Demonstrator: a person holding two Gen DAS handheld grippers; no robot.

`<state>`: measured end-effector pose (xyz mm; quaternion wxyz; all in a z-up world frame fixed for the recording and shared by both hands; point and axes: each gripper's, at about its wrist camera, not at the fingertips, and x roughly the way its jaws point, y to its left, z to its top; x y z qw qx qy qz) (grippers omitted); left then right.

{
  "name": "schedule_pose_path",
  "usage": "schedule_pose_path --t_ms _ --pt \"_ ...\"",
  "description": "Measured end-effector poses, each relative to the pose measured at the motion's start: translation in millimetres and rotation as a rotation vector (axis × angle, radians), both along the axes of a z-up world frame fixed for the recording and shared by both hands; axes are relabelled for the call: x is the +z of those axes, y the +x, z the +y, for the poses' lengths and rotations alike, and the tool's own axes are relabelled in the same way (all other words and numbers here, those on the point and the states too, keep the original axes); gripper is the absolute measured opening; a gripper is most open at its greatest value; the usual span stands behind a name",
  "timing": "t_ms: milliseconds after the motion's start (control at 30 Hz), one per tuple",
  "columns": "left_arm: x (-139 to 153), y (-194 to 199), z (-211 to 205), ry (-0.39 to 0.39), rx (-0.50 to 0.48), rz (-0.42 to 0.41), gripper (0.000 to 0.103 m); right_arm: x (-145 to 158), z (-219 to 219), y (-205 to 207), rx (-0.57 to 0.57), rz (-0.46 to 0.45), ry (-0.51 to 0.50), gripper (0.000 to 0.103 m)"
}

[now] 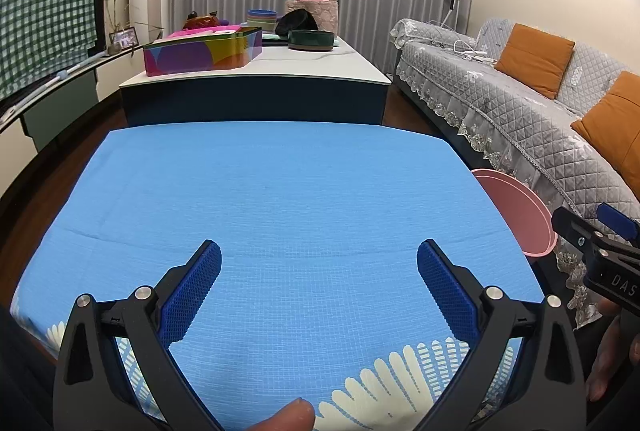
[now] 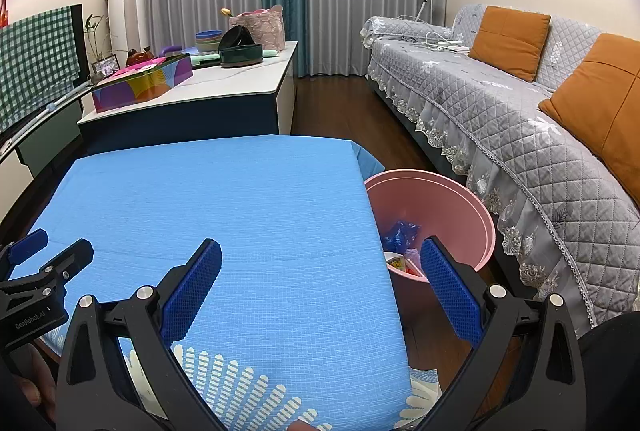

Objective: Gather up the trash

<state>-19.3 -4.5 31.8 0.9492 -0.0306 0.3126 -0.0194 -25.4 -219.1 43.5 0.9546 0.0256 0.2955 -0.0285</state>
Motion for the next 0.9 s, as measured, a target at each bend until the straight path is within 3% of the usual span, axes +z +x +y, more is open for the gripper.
schedule_pose_path --t_ms 900 --pt "-1.5 -1.2 -1.7 -0.015 0.001 -0.002 0.095 -3.3 -4.6 0.0 -0.003 0.002 0.002 0.098"
